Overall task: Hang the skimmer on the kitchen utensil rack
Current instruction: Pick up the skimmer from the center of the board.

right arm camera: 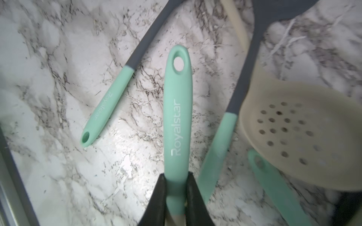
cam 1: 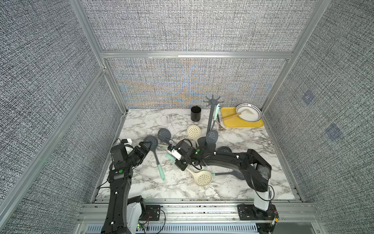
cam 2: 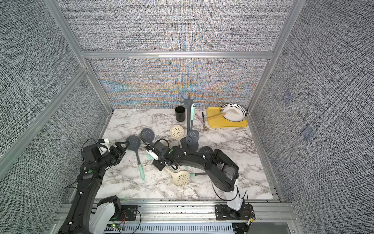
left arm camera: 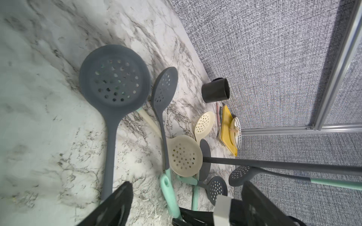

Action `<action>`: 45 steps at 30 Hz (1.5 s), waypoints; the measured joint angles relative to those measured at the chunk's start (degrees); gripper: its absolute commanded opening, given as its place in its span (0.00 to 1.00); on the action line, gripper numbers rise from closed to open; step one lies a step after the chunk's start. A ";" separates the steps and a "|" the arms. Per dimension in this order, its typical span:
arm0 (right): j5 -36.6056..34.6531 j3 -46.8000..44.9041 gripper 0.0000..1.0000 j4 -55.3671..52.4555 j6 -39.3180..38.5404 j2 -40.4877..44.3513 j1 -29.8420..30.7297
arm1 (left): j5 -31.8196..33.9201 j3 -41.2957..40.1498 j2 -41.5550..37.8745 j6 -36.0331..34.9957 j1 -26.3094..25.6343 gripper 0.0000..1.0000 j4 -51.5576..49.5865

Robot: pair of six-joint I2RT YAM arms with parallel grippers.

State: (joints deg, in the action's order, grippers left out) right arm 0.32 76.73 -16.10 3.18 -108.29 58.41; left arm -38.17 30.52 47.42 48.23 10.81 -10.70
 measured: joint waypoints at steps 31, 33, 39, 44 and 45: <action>1.70 -12.55 0.00 17.99 5.20 11.39 -1.03 | 4.90 -1.03 19.93 8.83 -27.04 0.02 26.77; 1.57 -13.55 0.06 19.06 5.22 11.96 -1.01 | 4.96 -0.96 19.78 8.79 -27.30 0.02 26.77; 1.99 -14.75 0.34 22.10 6.08 11.69 -1.49 | 5.62 -0.59 17.94 8.37 -27.96 0.02 26.18; 3.21 -14.62 0.35 22.08 6.75 10.71 -1.99 | 5.03 -0.11 16.72 7.65 -28.44 0.02 26.88; 3.43 -14.56 0.34 22.10 6.75 10.69 -2.05 | 5.01 -0.11 16.55 7.58 -28.55 0.02 26.86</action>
State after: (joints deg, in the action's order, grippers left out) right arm 3.75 62.17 6.00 9.93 -97.60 56.36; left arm -33.17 30.41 63.96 55.81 -17.74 16.16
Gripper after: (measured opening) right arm 0.345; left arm 0.150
